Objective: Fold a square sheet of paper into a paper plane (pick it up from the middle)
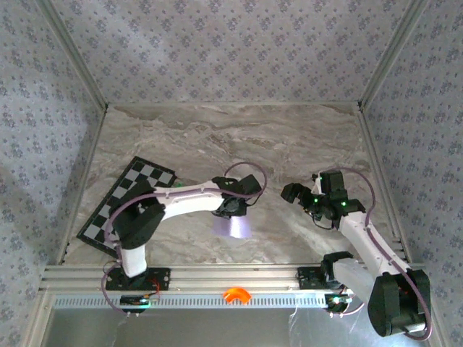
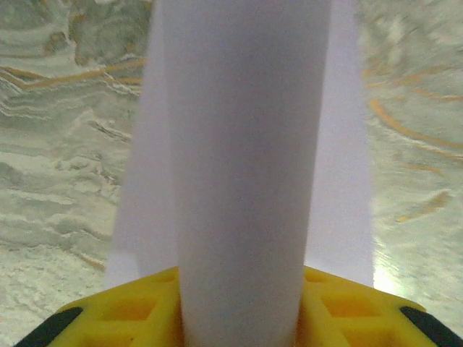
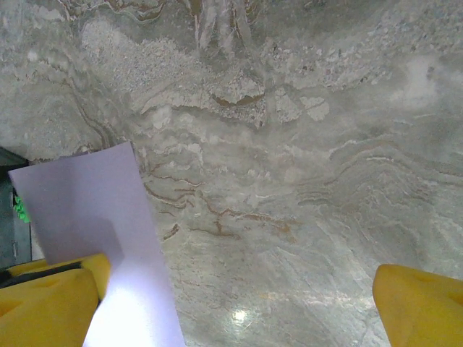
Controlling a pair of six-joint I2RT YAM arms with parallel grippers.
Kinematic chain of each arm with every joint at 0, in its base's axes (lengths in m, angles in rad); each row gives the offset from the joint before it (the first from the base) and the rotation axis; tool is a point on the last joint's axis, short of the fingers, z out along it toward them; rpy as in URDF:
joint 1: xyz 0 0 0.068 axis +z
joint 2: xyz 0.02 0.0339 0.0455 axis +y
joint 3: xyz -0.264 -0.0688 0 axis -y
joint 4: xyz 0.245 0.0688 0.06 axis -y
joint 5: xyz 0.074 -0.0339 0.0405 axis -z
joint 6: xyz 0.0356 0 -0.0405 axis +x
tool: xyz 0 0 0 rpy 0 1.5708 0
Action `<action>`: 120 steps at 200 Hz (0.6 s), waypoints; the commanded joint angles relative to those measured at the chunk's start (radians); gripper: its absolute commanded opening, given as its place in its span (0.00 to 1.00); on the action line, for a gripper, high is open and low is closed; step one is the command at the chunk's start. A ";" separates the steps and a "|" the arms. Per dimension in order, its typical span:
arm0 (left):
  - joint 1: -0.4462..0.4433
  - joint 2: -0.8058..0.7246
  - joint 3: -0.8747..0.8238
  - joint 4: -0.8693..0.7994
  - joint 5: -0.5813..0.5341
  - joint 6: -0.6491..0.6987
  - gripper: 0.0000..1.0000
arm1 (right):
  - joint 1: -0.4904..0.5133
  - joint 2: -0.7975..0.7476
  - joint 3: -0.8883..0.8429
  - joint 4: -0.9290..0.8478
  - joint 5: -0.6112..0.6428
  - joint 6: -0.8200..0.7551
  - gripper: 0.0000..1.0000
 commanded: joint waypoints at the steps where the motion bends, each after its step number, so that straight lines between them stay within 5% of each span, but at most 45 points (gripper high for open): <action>1: 0.019 -0.107 -0.064 0.133 0.049 0.010 0.37 | -0.004 -0.013 0.034 -0.041 0.015 0.013 1.00; 62: 0.177 -0.282 -0.388 0.750 0.510 -0.079 0.37 | -0.014 -0.047 0.015 0.025 -0.010 0.079 1.00; 120: 0.191 -0.192 -0.447 0.998 0.675 -0.177 0.37 | -0.014 -0.051 -0.020 0.099 -0.068 0.118 1.00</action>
